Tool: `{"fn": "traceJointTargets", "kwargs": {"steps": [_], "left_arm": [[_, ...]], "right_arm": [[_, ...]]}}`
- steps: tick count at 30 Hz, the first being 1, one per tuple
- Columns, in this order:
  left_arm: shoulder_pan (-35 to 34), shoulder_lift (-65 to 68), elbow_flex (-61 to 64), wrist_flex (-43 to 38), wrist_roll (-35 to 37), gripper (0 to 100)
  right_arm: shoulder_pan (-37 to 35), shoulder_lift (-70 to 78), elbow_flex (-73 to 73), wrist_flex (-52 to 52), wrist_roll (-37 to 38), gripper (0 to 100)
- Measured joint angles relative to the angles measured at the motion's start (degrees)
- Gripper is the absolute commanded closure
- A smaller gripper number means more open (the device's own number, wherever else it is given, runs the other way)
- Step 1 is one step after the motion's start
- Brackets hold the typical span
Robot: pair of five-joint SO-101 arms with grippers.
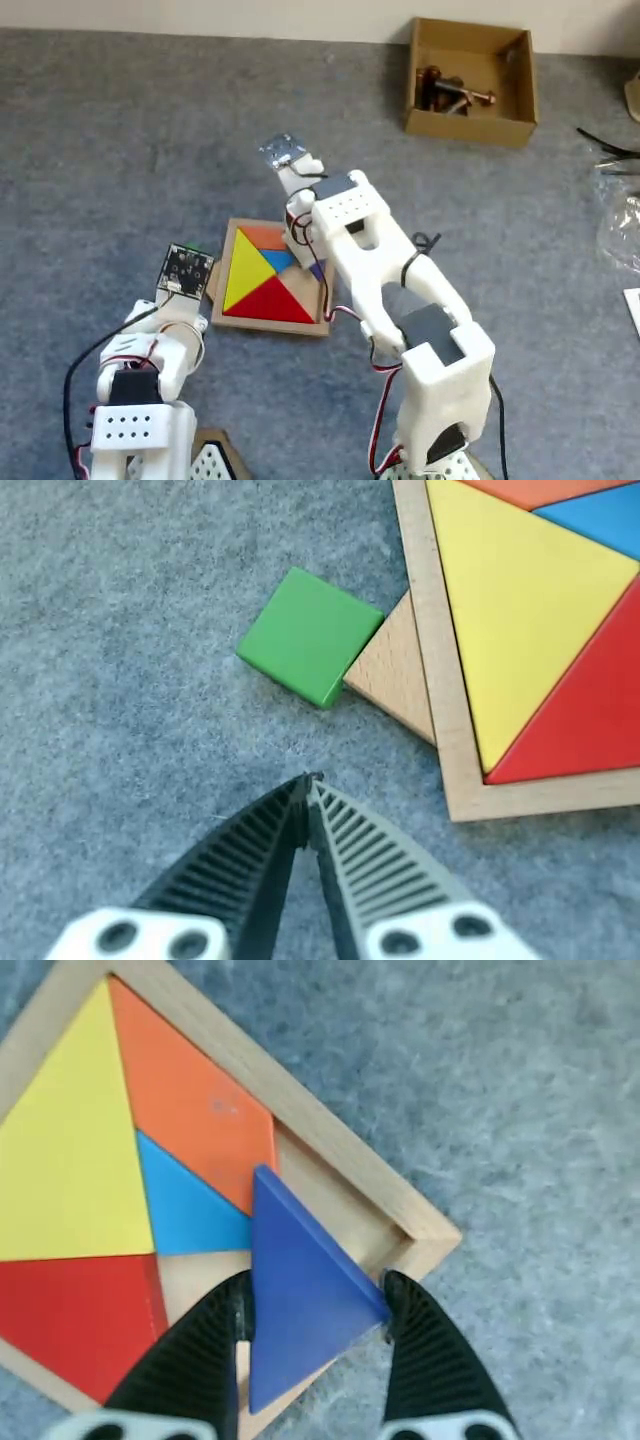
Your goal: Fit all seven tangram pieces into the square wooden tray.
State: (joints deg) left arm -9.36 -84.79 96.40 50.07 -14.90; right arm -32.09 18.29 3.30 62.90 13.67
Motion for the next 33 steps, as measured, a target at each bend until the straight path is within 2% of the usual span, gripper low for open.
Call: {"fn": "traceJointTargets", "kwargs": {"steps": [9, 33], "left_arm": [[0.0, 0.0, 0.0, 0.0, 0.0, 99], [0.0, 0.0, 0.0, 0.0, 0.0, 99]], "right_arm": [[2.7, 0.0, 0.0, 0.0, 0.0, 98.9], [2.7, 0.6, 0.0, -3.7, 0.0, 98.8]]}}
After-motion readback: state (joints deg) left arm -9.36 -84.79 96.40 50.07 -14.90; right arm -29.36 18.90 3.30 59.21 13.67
